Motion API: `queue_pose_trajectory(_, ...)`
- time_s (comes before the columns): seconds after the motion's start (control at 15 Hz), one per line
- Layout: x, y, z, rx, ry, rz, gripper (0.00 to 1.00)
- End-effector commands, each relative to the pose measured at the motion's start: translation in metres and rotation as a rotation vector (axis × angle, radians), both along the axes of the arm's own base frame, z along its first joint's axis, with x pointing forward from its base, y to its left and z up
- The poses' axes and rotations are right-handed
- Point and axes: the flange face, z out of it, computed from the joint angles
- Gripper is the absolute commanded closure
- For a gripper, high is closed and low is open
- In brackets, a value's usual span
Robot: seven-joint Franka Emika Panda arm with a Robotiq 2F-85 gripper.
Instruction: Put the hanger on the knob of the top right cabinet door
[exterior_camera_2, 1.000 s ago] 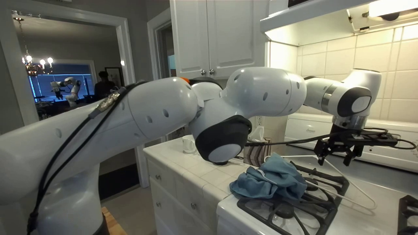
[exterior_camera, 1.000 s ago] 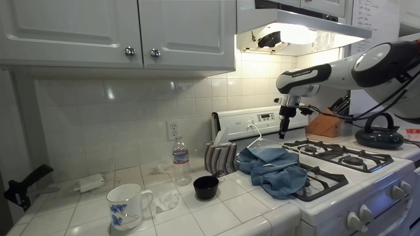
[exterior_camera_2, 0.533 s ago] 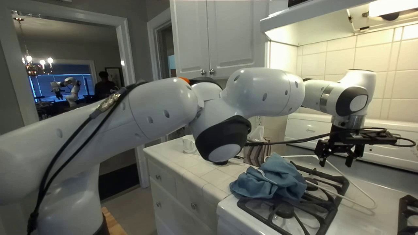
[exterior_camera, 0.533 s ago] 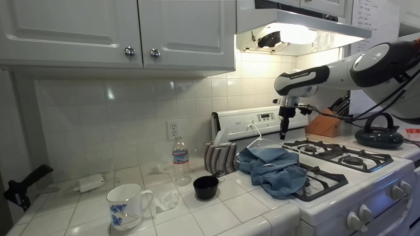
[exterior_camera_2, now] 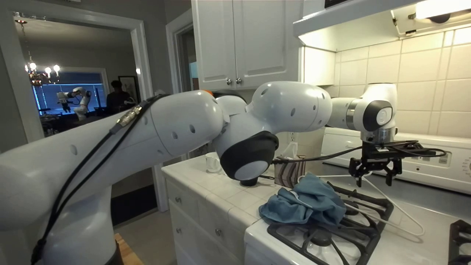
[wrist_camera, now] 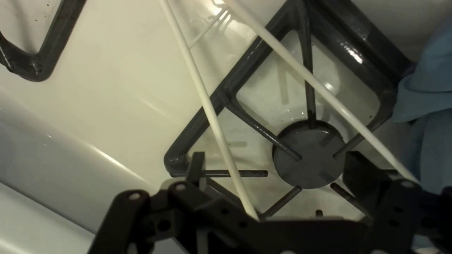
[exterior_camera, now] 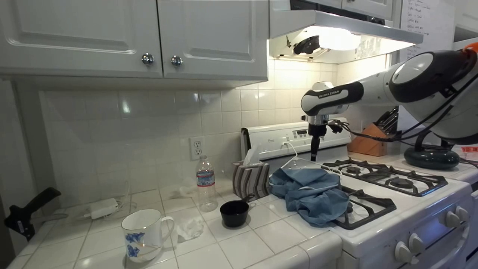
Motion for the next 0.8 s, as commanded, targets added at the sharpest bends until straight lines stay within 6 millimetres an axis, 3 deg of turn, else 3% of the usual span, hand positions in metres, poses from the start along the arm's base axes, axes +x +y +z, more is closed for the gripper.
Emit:
queue_pose_trajectory(0.0, 0.007, 0.001, -0.005, -0.050, -0.027, -0.061, 0.00)
queue_pose_trajectory(0.33, 0.003, -0.003, -0.019, -0.030, -0.010, -0.151, 0.00)
queue_pose_trajectory(0.73, 0.001, -0.003, -0.020, -0.040, 0.003, -0.152, 0.00)
